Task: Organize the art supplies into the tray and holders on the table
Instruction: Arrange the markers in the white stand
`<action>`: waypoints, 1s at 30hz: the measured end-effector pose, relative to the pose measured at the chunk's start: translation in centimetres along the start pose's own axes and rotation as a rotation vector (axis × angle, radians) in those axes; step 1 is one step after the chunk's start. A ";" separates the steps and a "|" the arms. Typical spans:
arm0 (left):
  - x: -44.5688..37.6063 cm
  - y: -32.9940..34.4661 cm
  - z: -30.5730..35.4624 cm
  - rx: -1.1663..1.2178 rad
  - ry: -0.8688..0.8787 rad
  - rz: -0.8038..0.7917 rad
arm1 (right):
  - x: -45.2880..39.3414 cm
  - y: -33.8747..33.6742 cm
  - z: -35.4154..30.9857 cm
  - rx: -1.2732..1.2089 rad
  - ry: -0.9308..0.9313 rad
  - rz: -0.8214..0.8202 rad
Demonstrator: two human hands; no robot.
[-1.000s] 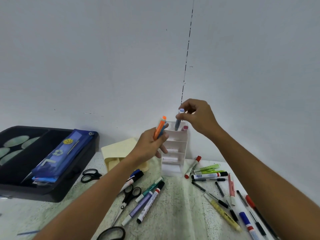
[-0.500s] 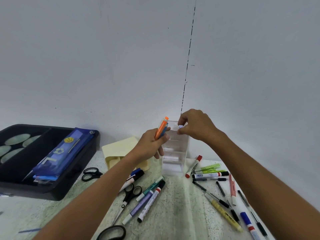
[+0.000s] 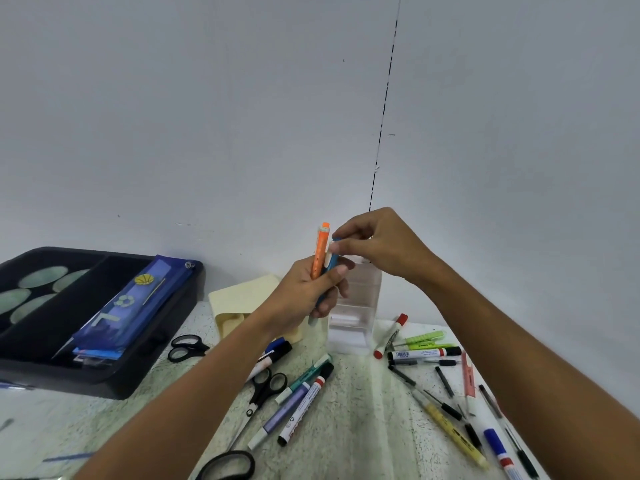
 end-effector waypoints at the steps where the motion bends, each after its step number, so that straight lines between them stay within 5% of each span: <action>1: 0.0 0.1 0.1 0.013 0.003 -0.002 | 0.0 0.0 0.0 -0.038 0.018 -0.010; 5: -0.1 -0.5 0.7 0.083 0.039 0.070 | -0.4 -0.8 0.4 -0.108 0.116 0.019; 10: -0.7 -3.7 -0.2 -0.045 0.033 0.332 | -0.6 -3.8 -0.3 -0.150 -0.039 0.353; 13: -1.0 -4.1 -1.4 -0.153 -0.050 0.266 | -0.4 -4.0 0.1 0.030 -0.116 0.450; 20: -0.9 -2.5 -3.1 -0.334 -0.118 0.101 | -0.5 -1.0 2.7 0.470 -0.144 0.223; 30: -1.0 -3.0 -3.4 -0.258 -0.178 0.066 | -0.9 0.6 3.6 0.692 0.022 0.063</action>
Point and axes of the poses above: each hand's wrist, its own x-axis away from the middle knuckle, its own y-axis out of the palm, z = x × y, the point moved 5 cm from there along -x, towards the middle knuckle, and after that the axes turned 1 degree about x, right-handed, at the moved point
